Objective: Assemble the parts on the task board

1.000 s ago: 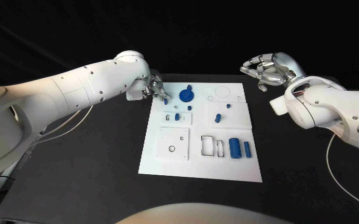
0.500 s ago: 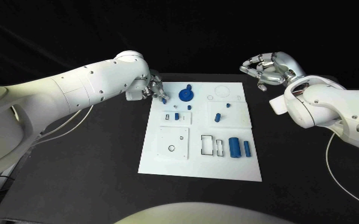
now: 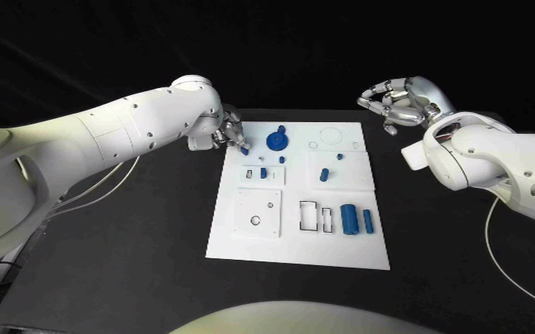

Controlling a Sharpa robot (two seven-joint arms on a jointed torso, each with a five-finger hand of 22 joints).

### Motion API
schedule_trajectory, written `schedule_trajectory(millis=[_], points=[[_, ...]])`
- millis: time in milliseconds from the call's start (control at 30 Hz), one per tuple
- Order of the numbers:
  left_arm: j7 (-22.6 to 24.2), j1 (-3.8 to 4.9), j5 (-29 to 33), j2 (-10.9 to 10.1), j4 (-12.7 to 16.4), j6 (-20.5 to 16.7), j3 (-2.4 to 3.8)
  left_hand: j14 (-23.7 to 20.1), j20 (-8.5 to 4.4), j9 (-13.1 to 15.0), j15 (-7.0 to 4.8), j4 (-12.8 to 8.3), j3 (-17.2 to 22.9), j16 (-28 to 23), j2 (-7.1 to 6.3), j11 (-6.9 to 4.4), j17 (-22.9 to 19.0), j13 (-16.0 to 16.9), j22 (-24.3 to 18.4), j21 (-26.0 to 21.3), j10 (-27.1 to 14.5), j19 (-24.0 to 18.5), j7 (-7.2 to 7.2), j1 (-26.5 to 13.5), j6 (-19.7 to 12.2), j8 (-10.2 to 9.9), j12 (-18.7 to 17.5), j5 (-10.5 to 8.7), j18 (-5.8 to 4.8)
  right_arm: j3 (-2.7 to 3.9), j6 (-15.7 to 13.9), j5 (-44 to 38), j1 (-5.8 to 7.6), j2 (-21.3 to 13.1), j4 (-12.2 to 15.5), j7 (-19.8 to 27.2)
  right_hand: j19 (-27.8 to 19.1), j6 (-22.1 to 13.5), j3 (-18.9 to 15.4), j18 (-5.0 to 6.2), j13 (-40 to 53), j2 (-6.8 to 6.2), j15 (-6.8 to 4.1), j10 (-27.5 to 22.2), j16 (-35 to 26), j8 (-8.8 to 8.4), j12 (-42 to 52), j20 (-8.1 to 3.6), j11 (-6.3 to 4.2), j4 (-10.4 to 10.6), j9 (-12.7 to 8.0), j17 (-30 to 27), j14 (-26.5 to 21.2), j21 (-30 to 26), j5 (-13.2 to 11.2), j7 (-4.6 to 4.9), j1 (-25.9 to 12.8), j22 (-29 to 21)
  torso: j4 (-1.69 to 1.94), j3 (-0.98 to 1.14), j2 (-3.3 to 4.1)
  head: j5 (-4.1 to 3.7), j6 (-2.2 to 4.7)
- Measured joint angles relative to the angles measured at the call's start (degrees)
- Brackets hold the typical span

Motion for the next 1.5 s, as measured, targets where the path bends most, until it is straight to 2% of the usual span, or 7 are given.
schedule_trajectory(millis=[333, 600, 667, 700, 900, 1167, 1500], points=[[-0.2, -0.04, 5.6, -2.6, 2.6, -1.4, 0.00, 0.0, -0.40, 0.0, 0.00, 0.6, 0.6, 0.0, 0.05, 0.03, 0.0, 0.9, 0.9, 0.6, 0.9, 0.4, -0.01, -0.4, -0.4, 1.5, 0.2, 0.01, -0.01, 0.00, -0.2, 0.0, -0.01, -0.1, 0.0, 0.1, 0.0, 0.0, 0.0, 0.00, 0.0, 0.00, 0.00, 0.0, 0.0, 0.00, 0.0, 0.00, 0.00, 0.0, 0.0, 0.0, 0.0, 0.0, 0.0, 0.00, 0.0, 0.0, 0.05, 0.01, -0.05, 0.08, 0.10], [-0.2, -0.05, 8.4, -6.8, 8.5, -3.7, 0.05, 0.0, -0.37, 0.0, 0.01, 1.0, 1.0, 0.0, -0.75, -0.20, 0.0, 1.5, 1.5, 0.8, 1.6, 0.8, -0.01, -1.4, -0.4, 2.1, 0.5, 0.01, -0.01, 0.00, -0.4, 0.0, -0.02, -0.2, 0.0, 0.1, 0.0, 0.0, 0.0, 0.00, -0.1, 0.00, 0.00, 0.0, 0.0, 0.00, 0.0, 0.00, 0.00, 0.0, 0.0, 0.0, 0.0, -0.3, 0.3, 0.00, 0.0, -0.1, 0.12, 0.02, -0.11, 0.23, 0.12], [-0.2, -0.09, 8.5, -7.8, 10.5, -4.7, 0.06, 0.0, -0.37, 0.4, 0.01, -1.3, 3.7, 0.0, -1.22, -0.21, 0.0, 1.7, 1.8, 0.9, 1.6, 0.8, 0.04, -1.8, -0.4, 2.1, 0.5, -0.05, -0.01, 0.00, -0.4, 0.0, -0.02, -0.2, 0.0, 0.1, 0.0, 0.0, 0.0, 0.00, -0.1, 0.00, 0.00, 0.0, 0.0, 0.00, 0.0, 0.00, 0.00, 0.0, 0.0, 0.0, 0.0, -0.3, 0.3, 0.00, 0.0, -0.1, 0.13, 0.02, -0.11, 0.30, 0.14], [-0.2, -0.15, 8.4, -8.3, 11.3, -5.1, 0.07, 0.0, -0.50, 0.4, 0.01, -1.2, 3.8, 0.0, -1.29, -0.31, 0.0, 1.8, 1.9, 1.1, 1.8, 1.0, 0.09, -1.9, -0.5, 2.1, 0.6, -0.06, -0.01, 0.00, -0.4, 0.0, -0.02, -0.2, 0.0, 0.1, 0.0, 0.0, 0.0, 0.00, -0.1, 0.00, 0.00, 0.0, 0.0, 0.00, 0.0, 0.00, 0.00, 0.0, 0.0, 0.0, 0.0, -0.3, 0.3, 0.00, 0.0, -0.1, 0.13, 0.02, -0.10, 0.32, 0.15], [0.1, -1.34, 6.8, -10.8, 15.9, -7.6, 0.05, 0.0, -0.48, 0.4, 0.01, -0.7, 4.2, 0.0, -1.74, -0.41, 0.0, 2.0, 2.5, 1.4, 2.2, 1.4, -0.31, -2.4, -0.1, 2.5, 0.9, -0.06, -0.01, 0.00, -0.5, 0.0, -0.03, -0.3, 0.0, 0.2, 0.0, 0.0, 0.0, 0.00, -0.1, 0.00, 0.00, 0.0, 0.0, 0.00, 0.0, 0.00, 0.00, 0.0, 0.0, 0.0, 0.0, -0.3, 0.2, 0.00, 0.0, -0.1, 0.14, -0.03, -0.08, 0.51, 0.13], [1.4, -2.86, 2.4, -12.7, 19.8, -10.2, 0.06, -0.1, -0.68, 0.4, -0.11, -0.7, 4.5, 0.0, -2.24, -0.60, 0.0, 2.4, 2.9, 1.6, 2.9, 1.6, -0.53, -2.9, 0.2, 2.5, 0.9, -0.08, -0.01, 0.00, -0.5, 0.0, -0.03, -0.4, 0.0, 0.2, 0.0, 0.0, 0.0, 0.00, -0.1, 0.00, 0.00, 0.0, 0.0, 0.00, 0.0, 0.00, 0.00, 0.0, 0.0, 0.0, 0.0, -0.3, 0.2, 0.00, 0.0, 0.0, 0.09, -0.06, -0.05, 0.84, 0.08], [2.9, -4.36, -2.7, -13.0, 21.7, -11.8, 0.04, -0.2, -0.89, 0.4, -0.22, -0.6, 4.7, 0.0, -2.42, -0.61, 0.0, 2.7, 3.2, 1.7, 3.3, 1.8, -0.62, -3.0, 0.7, 2.5, 0.9, -0.11, -0.01, 0.00, -0.7, -0.2, -0.03, -0.4, 0.0, 0.1, 0.0, 0.0, -0.3, 0.00, 0.0, -0.31, -0.21, 0.0, 0.0, 0.45, 0.0, 0.00, 0.00, 0.0, 0.0, 0.0, -0.2, -0.3, 0.2, 0.00, 1.2, 0.3, 0.03, -0.04, 0.03, 1.02, 0.19]])
